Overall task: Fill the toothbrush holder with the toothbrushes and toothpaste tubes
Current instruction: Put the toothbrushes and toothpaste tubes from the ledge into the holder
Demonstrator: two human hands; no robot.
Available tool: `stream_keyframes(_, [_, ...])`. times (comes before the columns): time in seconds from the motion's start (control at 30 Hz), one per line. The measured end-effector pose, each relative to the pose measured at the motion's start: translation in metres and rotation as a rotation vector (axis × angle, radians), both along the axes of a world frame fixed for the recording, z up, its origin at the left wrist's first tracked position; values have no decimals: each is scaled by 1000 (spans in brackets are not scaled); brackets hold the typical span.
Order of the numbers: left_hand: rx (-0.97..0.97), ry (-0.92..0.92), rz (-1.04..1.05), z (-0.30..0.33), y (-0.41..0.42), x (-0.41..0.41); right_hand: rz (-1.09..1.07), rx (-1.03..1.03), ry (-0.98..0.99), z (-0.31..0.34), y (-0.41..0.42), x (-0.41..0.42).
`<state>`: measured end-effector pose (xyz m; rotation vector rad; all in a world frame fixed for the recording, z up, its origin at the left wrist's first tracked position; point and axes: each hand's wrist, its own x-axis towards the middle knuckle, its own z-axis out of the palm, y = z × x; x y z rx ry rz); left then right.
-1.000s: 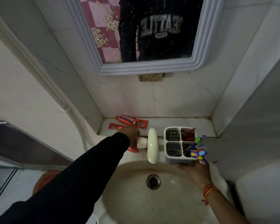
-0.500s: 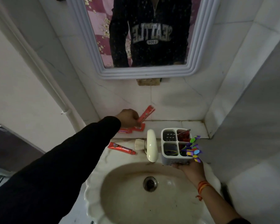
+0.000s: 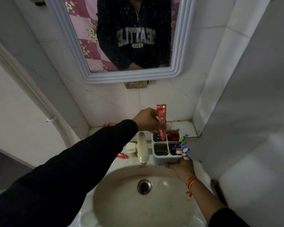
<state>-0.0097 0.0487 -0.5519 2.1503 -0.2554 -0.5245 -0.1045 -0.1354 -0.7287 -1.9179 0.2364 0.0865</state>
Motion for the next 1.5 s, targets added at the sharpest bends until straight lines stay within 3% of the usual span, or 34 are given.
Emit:
stream_keyframes(0.2, [319, -168, -21, -13, -18, 5, -7, 11, 18, 2, 0, -1])
stream_keyframes(0.43, [437, -146, -145, -16, -13, 5, -10, 39, 30, 2, 0, -1])
stream_keyframes(0.63, [604, -277, -231, -17, -14, 2, -11, 46, 33, 6, 0, -2])
stream_keyframes(0.83, [770, -285, -347, -14, -23, 0, -7, 49, 22, 8, 0, -3])
stream_keyframes(1.03, [822, -236, -371, -10, -18, 1, 12, 34, 7, 7, 0, -3])
stream_keyframes(1.33, [442, -232, -42, -2, 41, 8, 4, 14, -2, 0, 1, 0])
stream_keyframes(1.4, [480, -223, 31, -16, 65, 9, 11, 1, -7, 0, 1, 0])
stream_keyframes(1.5, [689, -100, -2, -43, 100, 6, 5, -43, -11, -6, 0, 2])
